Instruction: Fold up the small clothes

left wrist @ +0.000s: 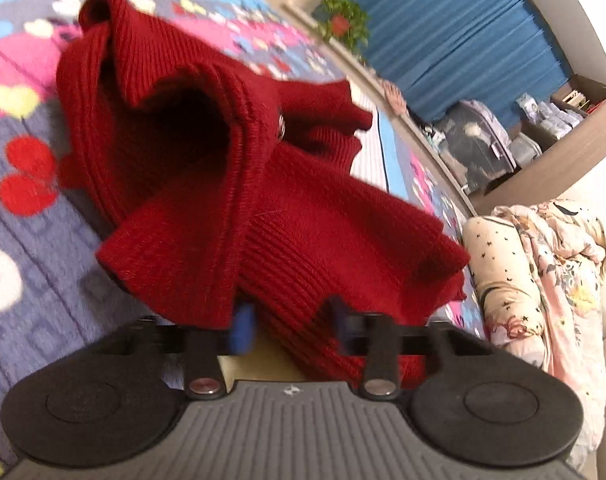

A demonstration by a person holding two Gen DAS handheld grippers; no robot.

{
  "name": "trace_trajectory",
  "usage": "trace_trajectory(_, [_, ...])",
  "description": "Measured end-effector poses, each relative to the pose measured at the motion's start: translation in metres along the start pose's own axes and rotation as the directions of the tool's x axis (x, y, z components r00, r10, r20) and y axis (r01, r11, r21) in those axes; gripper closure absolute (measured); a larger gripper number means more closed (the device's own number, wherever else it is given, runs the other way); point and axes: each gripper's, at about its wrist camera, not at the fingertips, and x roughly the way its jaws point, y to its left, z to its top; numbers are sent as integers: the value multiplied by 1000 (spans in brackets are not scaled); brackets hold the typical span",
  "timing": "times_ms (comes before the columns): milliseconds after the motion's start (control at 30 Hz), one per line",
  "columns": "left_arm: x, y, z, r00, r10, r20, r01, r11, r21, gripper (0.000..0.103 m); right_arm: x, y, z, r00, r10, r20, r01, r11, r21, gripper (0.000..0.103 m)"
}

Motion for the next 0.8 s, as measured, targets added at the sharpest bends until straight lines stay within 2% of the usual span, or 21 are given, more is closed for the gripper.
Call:
trace_trajectory(67, [-14, -8, 4, 999, 32, 43, -35, 998, 55, 91, 1, -1, -1, 1000, -6, -4, 6, 1000, 2, 65])
trace_trajectory(167, [-42, -24, 5, 991, 99, 93, -113, 979, 170, 93, 3, -5, 0, 1000, -21, -7, 21, 1000, 17, 65])
trace_trajectory(300, [-90, -28, 7, 984, 143, 103, -166, 951, 262, 94, 0, -13, 0, 999, -39, -4, 40, 998, 55, 65])
trace_trajectory(433, [-159, -3, 8, 982, 166, 88, -186, 926, 328, 95, -7, -20, 1, 999, -50, 1, 50, 994, 97, 65])
trace_trajectory(500, [-197, 16, 5, 976, 200, 89, -219, 901, 376, 95, -12, -23, 3, 999, -51, 8, 49, 992, 115, 65])
trace_trajectory(567, [-229, 45, 5, 971, 230, 62, -236, 888, 395, 95, -15, -26, 6, 999, -39, 17, 36, 990, 133, 65])
trace_trajectory(633, [-249, 71, 2, 958, 276, 72, -280, 865, 417, 95, -14, -27, 6, 999, -33, 16, 31, 989, 142, 65])
trace_trajectory(667, [-256, 84, 0, 955, 289, 73, -293, 864, 410, 95, -11, -29, 6, 999, -30, 12, 28, 989, 144, 65])
trace_trajectory(700, [-259, 99, -4, 957, 286, 48, -282, 878, 388, 95, -7, -30, 6, 1000, -30, 3, 29, 989, 145, 65])
trace_trajectory(767, [-256, 128, -3, 955, 288, -67, -256, 919, 299, 96, 6, -33, 3, 999, -25, -34, 30, 987, 160, 65])
trace_trajectory(800, [-256, 132, -3, 953, 293, -77, -261, 923, 284, 95, 16, -36, 0, 997, -2, -71, 15, 983, 183, 64])
